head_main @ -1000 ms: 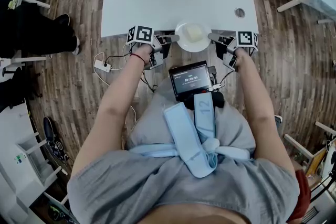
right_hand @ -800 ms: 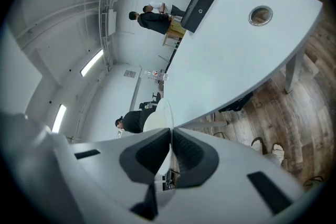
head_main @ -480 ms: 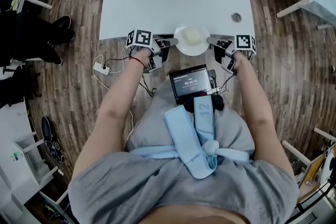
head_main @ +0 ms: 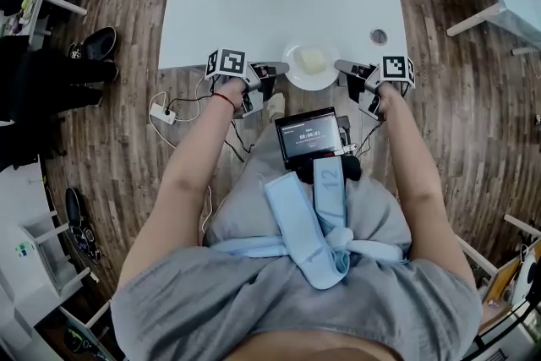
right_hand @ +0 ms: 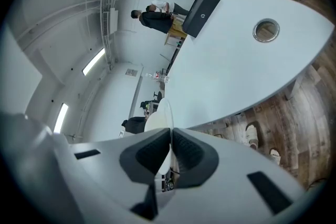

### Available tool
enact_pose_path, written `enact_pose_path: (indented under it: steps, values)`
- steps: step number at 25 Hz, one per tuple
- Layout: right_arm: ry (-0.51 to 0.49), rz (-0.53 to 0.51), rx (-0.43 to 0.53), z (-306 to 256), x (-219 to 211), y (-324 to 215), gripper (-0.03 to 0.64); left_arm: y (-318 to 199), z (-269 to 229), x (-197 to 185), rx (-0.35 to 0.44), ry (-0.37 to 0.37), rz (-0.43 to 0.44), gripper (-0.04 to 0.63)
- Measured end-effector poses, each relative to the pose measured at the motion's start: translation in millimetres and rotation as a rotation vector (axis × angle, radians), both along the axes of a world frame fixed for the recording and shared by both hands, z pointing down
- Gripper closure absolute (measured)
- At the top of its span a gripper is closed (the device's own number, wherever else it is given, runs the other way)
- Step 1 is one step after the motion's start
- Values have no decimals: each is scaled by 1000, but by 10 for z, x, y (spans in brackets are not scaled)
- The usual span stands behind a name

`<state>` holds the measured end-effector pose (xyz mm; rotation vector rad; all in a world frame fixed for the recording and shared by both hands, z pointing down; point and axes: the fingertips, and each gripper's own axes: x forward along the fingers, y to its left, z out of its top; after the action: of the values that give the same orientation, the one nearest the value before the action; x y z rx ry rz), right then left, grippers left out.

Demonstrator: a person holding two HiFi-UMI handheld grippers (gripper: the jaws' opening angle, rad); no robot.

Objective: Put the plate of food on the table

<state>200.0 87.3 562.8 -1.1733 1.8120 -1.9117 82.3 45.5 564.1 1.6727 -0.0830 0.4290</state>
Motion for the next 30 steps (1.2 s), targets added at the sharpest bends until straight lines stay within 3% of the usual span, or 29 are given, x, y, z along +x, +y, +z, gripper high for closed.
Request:
enact_pose_path:
  steps: [16, 22, 30]
  values:
    - [25, -17, 45, 7, 66, -280, 580, -246, 7, 73, 41, 21, 0, 563]
    - [30, -65, 13, 85, -85, -1107, 578, -1008, 88, -95, 2, 5, -43, 563]
    - [37, -144, 9, 140, -454, -1807, 578, -1613, 153, -476, -3, -3, -113, 563]
